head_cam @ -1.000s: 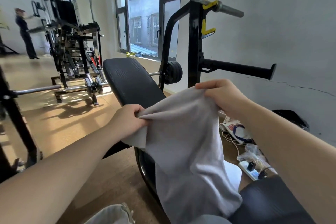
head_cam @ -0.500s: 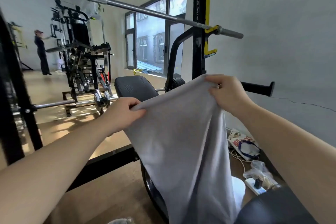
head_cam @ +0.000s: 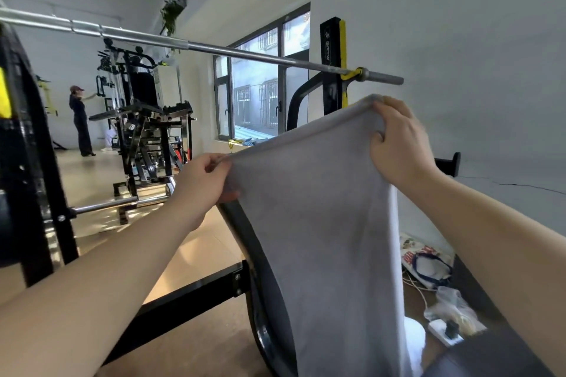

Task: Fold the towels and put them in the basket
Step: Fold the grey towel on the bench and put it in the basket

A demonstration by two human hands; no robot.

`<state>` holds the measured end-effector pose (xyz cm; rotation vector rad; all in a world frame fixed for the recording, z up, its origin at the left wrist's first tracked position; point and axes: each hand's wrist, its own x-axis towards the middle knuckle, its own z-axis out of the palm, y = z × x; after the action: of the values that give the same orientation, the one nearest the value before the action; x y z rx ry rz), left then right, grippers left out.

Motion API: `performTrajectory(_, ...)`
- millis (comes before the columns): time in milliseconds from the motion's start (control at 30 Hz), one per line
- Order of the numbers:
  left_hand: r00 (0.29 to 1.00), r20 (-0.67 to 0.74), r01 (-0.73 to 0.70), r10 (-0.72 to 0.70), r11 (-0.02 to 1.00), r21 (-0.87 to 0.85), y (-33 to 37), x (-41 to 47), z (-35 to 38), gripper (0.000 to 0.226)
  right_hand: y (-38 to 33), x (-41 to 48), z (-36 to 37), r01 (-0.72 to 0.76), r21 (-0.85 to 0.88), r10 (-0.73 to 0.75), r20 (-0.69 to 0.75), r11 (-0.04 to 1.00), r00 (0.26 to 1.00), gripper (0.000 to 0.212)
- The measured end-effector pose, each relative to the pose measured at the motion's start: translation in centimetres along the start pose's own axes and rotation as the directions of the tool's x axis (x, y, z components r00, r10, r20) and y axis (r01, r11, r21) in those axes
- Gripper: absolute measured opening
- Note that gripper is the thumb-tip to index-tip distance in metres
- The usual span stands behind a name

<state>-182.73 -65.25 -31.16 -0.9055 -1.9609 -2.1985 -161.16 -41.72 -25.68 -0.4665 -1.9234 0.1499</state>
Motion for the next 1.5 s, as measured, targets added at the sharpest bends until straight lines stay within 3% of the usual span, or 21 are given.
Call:
performTrajectory(67, 0.999, -0.034, -0.001, -0.005, 0.985, -0.174, 0.9, 0.4, 0.9, 0.009, -0.3, 0.7, -0.8, 0.017, 0.008, -0.016, -0.059, 1.0, 0.998, 0.063)
performTrajectory(133, 0.996, -0.083, -0.065, 0.046, 0.968, -0.244, 2.1, 1.1, 1.7, 0.006, -0.6, 1.7, -1.7, 0.019, 0.03, -0.016, -0.106, 0.999, 0.994, 0.064)
performTrajectory(300, 0.976, -0.143, -0.192, 0.163, 0.957, -0.218, 4.4, 3.3, 2.5, 0.006, -0.7, 4.6, -2.3, 0.007, 0.056, 0.0, -0.119, 0.998, 0.993, 0.064)
performTrajectory(500, 0.97, -0.18, -0.193, 0.165, 0.971, -0.145, 4.0, 6.6, 2.6, 0.015, 0.6, 6.8, 0.7, 0.0, -0.006, 0.0, -0.023, 1.0, 1.0, 0.068)
performTrajectory(800, 0.965, -0.244, -0.128, 0.098, 0.986, -0.111, -1.4, 11.5, 2.1, 0.004, 2.1, 9.0, 10.6, 0.044, -0.11, -0.02, 0.211, 0.993, 0.977, 0.085)
performTrajectory(1167, 0.976, -0.2, -0.049, 0.082, 0.986, 0.161, -12.4, 16.3, -0.5, 0.023, 4.7, 8.4, 25.4, -0.137, 0.01, 0.131, 0.237, 0.99, 0.963, 0.048)
performTrajectory(1400, 0.991, -0.136, 0.041, 0.006, 0.939, 0.342, -17.8, 18.7, -0.9, 0.043, 5.3, 8.0, 33.0, -0.092, -0.259, 0.181, 0.342, 0.961, 0.922, 0.044)
performTrajectory(1500, 0.993, -0.113, 0.067, -0.019, 0.901, 0.43, -19.4, 19.7, -0.5, 0.052, 5.2, 8.1, 36.0, -0.106, -0.274, 0.213, 0.396, 0.956, 0.893, 0.049)
